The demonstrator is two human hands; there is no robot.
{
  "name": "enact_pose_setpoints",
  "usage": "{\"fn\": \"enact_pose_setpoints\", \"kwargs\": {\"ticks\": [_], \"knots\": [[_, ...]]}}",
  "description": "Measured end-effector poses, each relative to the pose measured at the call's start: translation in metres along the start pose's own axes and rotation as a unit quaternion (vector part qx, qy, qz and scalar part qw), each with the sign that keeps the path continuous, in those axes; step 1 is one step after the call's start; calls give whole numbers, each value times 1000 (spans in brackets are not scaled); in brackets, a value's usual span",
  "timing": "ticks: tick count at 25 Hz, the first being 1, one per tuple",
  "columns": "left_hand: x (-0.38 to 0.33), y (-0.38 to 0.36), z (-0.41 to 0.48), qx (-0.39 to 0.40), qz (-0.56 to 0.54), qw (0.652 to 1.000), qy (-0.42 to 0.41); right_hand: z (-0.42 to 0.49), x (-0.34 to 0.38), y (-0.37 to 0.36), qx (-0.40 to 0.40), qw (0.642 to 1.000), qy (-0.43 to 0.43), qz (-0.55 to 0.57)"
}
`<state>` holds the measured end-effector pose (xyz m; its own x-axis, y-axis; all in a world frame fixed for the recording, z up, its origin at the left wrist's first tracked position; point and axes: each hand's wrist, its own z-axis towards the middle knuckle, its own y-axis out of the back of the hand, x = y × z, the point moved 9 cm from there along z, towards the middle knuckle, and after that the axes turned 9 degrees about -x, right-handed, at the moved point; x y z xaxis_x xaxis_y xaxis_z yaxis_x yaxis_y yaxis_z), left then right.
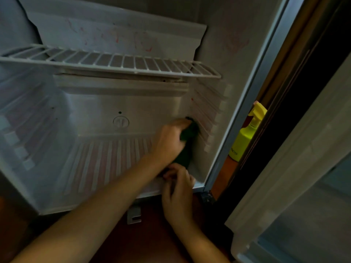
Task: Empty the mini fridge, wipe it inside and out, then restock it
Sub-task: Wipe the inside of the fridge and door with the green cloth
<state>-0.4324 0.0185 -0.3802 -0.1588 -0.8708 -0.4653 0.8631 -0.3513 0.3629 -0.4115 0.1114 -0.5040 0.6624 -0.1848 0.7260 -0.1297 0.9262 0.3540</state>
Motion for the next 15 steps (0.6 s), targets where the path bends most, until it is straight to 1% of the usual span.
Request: {"fn": "enact_pose_setpoints", "kwargs": {"ticks": [2,3,4,5,6,7,8,9,10,11,12,13,15], "knots": [[20,-2,21,32,-3,999,5,1,3,2,-11,1000,13,-16],[28,-3,24,47,-4,999,21,1,3,2,-10,1000,13,-18],[35,-5,23,51,-13,997,56,1,3,3,-12,1000,14,-21],[41,-4,19,35,-36,992,115,0,3,3,-12,1000,17,-23],[50,2,13,-12,-77,977,199,0,3,3,-10,1000,16,-20],[61,11,3,-74,-132,939,309,0,5,5,-10,1000,16,-18],[72,18,-9,-142,-206,875,414,1,6,6,-11,1000,16,-17],[81,21,-22,-190,-276,795,505,1,6,6,-12,1000,11,-18],[88,21,-33,-215,-331,723,567,2,5,6,-14,1000,7,-21],[86,22,-40,-221,-377,669,601,3,9,7,-17,1000,8,-21],[85,22,-42,-234,-415,632,611,4,10,7,-22,1000,11,-16],[79,23,-40,-236,-432,619,613,3,8,7,-27,1000,9,-10],[62,16,-32,-232,-419,640,601,4,11,11,-37,999,10,-11]]}}
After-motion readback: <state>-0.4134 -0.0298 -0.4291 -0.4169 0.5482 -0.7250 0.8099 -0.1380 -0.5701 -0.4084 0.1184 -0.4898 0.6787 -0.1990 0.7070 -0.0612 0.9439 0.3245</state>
